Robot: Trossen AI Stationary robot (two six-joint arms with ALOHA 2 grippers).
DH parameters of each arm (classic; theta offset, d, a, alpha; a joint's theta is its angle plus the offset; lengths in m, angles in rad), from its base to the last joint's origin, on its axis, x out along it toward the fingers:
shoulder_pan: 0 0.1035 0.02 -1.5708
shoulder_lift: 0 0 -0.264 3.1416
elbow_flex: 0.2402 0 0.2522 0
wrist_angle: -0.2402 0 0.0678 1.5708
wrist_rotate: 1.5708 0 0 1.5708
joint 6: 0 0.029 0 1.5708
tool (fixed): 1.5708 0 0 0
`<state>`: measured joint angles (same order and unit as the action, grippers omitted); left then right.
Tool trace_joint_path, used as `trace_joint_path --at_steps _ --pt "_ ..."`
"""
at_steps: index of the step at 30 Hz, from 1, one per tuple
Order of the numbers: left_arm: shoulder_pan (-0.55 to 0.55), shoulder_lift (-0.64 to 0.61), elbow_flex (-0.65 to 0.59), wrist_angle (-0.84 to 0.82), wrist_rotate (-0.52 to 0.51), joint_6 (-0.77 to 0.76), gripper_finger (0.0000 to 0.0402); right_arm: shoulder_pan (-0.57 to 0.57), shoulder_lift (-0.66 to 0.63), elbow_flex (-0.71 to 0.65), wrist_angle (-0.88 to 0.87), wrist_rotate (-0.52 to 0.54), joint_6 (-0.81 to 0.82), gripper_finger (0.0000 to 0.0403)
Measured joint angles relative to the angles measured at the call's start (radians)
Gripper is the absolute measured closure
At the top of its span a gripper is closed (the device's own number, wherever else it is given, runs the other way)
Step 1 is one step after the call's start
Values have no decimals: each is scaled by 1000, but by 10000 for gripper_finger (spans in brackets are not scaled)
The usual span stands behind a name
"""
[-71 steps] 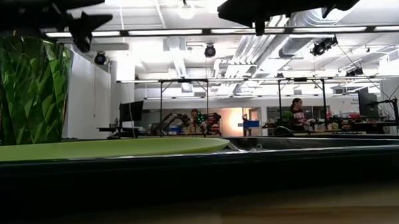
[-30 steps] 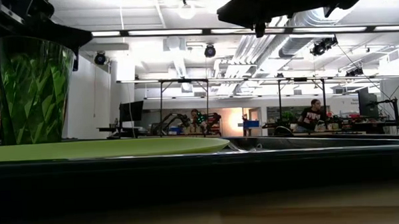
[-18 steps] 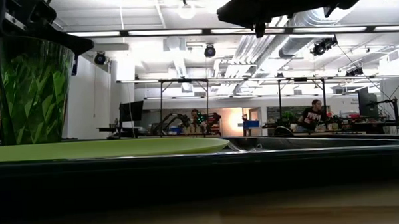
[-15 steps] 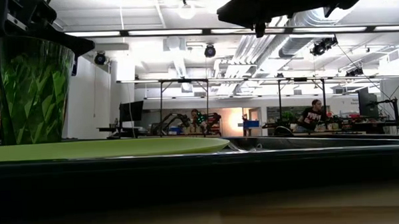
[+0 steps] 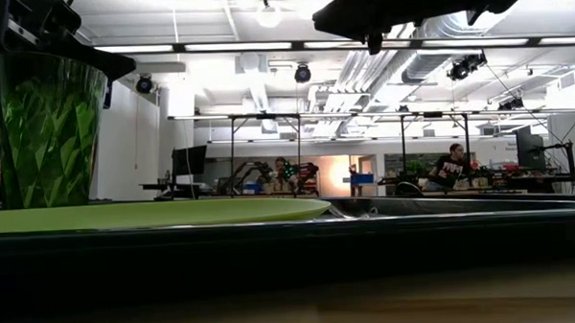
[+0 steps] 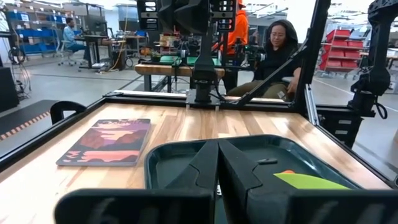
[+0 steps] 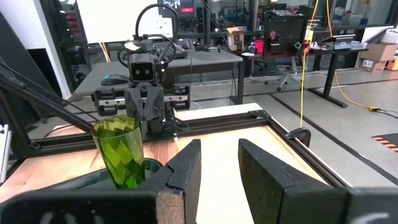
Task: Pick and place plate/cup/fork/spoon on tray
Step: Return to Home Position
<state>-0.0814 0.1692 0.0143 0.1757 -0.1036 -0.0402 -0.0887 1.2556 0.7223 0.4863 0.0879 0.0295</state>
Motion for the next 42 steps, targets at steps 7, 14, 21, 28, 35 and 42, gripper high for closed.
trace_joint_path --at_steps 7,14,21,28,35,42 --pt "0 0 0 2 -10 0 401 0 0 0 -4 1 0 304" --pt "0 0 0 3 -11 0 401 0 0 0 -4 1 0 304" --pt "0 0 0 4 -15 0 401 0 0 0 -4 2 0 304" --pt "0 0 0 9 -39 10 401 0 0 0 -4 2 0 304" --pt "0 0 0 8 -39 8 401 0 0 0 -5 3 0 304" --pt "0 0 0 2 -39 8 401 0 -20 0 -49 6 37 304"
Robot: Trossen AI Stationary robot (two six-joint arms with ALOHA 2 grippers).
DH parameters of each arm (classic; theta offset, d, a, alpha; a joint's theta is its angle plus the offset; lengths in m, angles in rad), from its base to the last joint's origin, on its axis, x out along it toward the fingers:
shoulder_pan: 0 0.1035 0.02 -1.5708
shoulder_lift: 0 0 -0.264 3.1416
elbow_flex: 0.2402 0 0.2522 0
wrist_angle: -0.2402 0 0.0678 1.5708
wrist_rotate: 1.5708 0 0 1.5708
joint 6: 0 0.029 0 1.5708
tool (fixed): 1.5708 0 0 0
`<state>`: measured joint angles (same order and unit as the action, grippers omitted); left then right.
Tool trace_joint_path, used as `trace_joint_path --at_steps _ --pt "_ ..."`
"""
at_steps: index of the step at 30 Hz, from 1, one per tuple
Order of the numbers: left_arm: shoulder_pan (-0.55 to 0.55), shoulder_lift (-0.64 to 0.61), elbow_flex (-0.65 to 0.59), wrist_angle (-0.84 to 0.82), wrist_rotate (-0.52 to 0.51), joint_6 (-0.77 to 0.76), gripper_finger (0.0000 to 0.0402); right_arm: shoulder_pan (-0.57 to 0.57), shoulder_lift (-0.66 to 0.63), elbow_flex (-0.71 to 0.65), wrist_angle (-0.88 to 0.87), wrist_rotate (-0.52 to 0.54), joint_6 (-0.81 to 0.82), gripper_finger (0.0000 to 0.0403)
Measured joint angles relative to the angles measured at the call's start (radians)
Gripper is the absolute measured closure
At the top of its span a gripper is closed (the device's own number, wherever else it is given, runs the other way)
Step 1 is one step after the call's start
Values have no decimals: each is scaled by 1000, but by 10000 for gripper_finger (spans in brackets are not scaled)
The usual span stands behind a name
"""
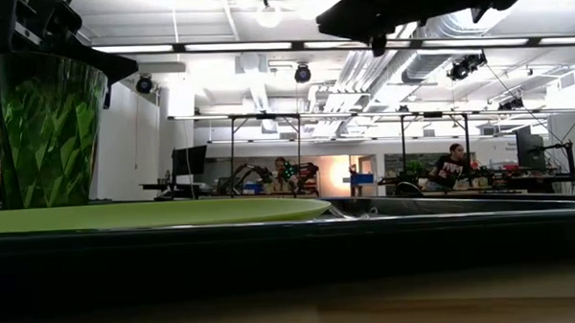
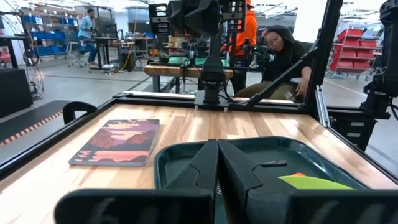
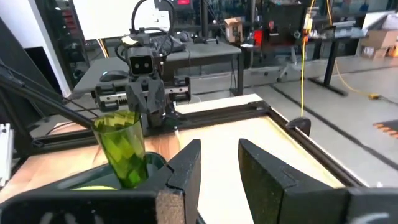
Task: Pick and place plate/cup/fork/spoon on tray
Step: Return to Home Position
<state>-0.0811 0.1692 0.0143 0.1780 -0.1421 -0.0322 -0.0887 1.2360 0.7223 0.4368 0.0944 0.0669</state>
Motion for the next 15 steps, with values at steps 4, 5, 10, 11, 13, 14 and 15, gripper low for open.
trace_joint_path --at_steps 4,5,10,11,13,14,15 --pt "0 0 0 -1 0 0 401 0 -96 0 -132 0 31 304" --pt "0 0 0 -1 0 0 401 0 -124 0 -167 2 38 304" --pt "0 0 0 -2 0 0 401 27 -264 -106 -169 7 42 304" --pt "0 0 0 -2 0 0 401 32 -293 -147 -135 7 43 304" --pt "0 0 0 -1 1 0 401 39 -356 -236 -56 7 33 304" --pt "0 0 0 -1 1 0 401 36 -391 -274 -28 6 35 304" --pt "0 0 0 -2 1 0 401 30 -433 -310 -11 7 46 304"
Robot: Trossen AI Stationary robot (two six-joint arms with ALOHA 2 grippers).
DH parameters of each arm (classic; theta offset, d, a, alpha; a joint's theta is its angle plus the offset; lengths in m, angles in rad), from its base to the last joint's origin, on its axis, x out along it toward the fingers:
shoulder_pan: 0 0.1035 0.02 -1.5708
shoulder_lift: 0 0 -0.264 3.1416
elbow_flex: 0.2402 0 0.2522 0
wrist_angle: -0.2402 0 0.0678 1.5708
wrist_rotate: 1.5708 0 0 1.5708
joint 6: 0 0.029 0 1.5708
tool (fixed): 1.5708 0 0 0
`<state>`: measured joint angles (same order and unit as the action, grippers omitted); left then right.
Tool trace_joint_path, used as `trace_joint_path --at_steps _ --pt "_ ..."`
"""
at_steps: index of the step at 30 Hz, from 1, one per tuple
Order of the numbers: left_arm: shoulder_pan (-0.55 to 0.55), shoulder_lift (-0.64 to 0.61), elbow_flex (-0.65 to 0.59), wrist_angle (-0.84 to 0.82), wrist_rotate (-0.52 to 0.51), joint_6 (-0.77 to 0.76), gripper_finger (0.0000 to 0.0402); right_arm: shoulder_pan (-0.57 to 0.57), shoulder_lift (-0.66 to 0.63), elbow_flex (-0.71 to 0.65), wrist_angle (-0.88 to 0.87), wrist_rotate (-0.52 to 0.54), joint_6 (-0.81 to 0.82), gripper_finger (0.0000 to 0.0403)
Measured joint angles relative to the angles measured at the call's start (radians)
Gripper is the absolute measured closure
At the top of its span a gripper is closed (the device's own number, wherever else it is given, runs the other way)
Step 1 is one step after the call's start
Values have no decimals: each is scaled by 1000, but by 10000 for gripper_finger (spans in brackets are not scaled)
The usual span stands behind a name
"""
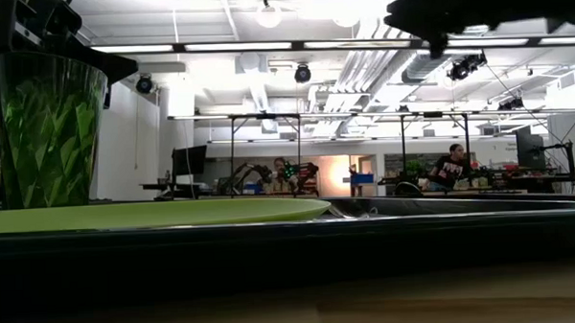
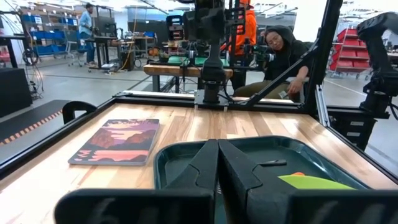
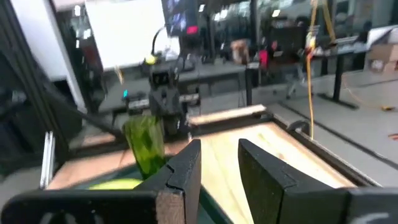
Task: Pick and place plate/cup/fork/spoon on tray
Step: Return to Home Position
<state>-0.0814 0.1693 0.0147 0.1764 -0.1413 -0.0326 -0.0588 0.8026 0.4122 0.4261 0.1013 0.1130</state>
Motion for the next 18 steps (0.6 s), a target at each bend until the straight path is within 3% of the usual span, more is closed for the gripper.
trace_joint_path --at_steps 9,18 --pt "0 0 0 0 0 0 401 -26 -325 -219 -3 -40 92 304" --pt "0 0 0 0 0 0 401 -26 -524 -258 -179 -51 68 304"
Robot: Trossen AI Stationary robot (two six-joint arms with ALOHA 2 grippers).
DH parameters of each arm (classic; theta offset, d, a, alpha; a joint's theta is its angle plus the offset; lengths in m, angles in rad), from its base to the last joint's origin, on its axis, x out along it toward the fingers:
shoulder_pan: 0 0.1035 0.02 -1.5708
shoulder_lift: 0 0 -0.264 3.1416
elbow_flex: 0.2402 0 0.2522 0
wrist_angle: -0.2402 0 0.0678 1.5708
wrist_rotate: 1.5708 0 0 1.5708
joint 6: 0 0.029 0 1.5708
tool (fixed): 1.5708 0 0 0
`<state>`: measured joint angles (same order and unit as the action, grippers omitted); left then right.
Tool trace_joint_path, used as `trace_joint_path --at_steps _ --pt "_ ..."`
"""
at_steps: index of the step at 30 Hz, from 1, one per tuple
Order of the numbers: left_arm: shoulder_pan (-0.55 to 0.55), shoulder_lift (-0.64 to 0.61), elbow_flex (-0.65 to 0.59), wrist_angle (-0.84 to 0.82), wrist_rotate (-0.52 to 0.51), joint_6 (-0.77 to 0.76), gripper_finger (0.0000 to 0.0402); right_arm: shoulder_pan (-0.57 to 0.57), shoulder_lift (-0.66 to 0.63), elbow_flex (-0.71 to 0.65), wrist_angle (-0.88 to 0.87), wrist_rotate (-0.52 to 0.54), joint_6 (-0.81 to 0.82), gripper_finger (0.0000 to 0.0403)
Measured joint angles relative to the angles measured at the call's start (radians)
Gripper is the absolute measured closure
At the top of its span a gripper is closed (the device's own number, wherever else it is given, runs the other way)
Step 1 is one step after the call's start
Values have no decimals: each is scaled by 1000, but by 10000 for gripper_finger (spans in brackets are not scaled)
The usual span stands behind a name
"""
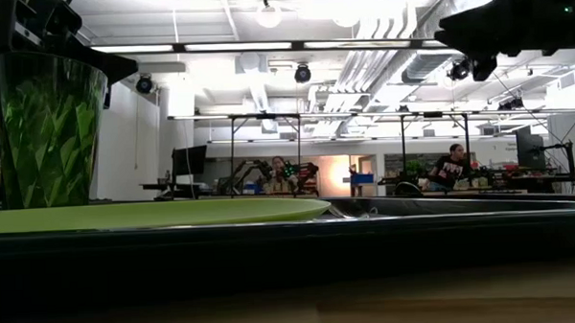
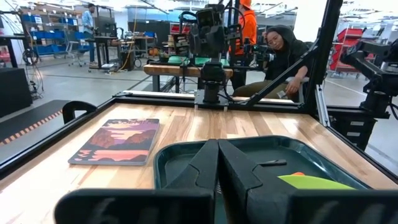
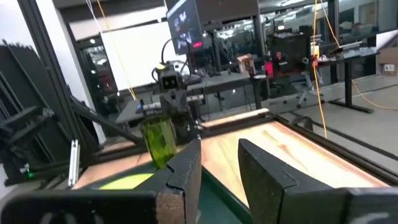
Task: Pick and place plate/cup/fork/spoon on tray
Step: Return to Home Position
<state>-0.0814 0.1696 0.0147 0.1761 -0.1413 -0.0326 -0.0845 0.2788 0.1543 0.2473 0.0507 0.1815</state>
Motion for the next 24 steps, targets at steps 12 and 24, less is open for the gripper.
trace_joint_path --at_steps 12,24 --pt "0 0 0 0 0 0 401 0 -168 -21 -130 55 -25 304" --pt "0 0 0 0 0 0 401 0 -214 -144 -86 73 12 304"
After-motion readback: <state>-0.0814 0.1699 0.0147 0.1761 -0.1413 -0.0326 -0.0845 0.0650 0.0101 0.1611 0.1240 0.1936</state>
